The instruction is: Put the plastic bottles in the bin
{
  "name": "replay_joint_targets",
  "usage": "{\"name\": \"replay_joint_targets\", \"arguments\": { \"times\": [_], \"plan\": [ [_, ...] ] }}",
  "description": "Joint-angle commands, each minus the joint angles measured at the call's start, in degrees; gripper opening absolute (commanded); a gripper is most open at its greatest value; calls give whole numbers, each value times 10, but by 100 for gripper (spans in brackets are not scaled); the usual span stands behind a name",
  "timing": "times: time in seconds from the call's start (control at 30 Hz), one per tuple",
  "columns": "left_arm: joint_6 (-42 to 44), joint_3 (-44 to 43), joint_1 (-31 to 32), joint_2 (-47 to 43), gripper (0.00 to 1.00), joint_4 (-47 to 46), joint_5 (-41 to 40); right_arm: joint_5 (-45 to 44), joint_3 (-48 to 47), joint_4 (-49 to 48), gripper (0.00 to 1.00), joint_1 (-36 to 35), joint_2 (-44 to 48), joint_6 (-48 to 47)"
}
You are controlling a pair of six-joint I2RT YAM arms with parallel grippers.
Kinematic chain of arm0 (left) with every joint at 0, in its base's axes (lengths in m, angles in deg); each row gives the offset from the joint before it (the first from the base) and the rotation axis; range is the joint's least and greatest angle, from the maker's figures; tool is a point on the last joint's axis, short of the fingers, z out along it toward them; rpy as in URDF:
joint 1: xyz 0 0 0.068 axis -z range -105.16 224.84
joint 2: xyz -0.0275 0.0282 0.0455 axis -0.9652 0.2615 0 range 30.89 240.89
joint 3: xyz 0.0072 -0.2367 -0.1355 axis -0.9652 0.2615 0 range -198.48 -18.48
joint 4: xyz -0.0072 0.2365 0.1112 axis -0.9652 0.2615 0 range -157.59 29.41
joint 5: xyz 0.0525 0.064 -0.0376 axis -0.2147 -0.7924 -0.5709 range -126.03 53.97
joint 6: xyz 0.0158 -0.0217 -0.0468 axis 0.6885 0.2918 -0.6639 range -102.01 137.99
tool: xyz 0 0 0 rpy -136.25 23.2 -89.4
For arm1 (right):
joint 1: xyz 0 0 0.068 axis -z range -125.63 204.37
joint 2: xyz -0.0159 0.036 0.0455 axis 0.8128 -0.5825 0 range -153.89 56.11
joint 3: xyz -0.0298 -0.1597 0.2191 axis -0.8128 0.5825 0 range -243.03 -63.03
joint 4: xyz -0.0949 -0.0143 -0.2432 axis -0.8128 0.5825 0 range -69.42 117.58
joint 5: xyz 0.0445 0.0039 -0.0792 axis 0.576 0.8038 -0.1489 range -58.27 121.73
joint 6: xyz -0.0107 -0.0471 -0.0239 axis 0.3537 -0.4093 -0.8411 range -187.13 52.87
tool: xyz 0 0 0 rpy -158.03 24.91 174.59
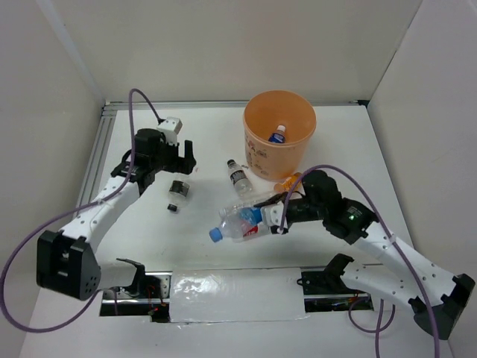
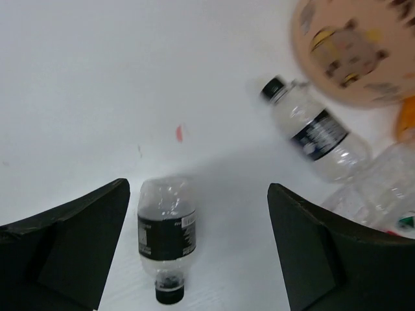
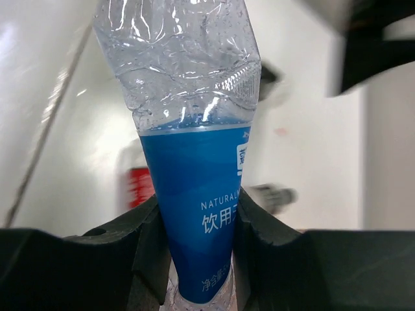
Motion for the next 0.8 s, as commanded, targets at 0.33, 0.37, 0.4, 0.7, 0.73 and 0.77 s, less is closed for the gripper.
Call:
{"name": "replay_joint_targets", "arguments": {
  "times": [0.33,0.37,0.4,0.7,0.73,0.77],
  "plan": [
    [-6,3,-39,139,100,54,-28,-136,-231,-268,28,208,-160,90],
    [-1,3,-39,153,100,54,-28,-131,-242,-268,29,224,-175,101],
    [-1,3,-39,159,100,64,-28,-123,-264,-273,31,242,-206,107],
    [4,40,-39,213,100,85,-9,32,-331,-207,100,349,-297,160],
    [-1,40,-39,213,93,85,-9,41,-331,-207,100,349,-292,174],
    [-1,47,-39,207,90,85,-2,49,-324,-214,100,355,-292,181]
  ]
}}
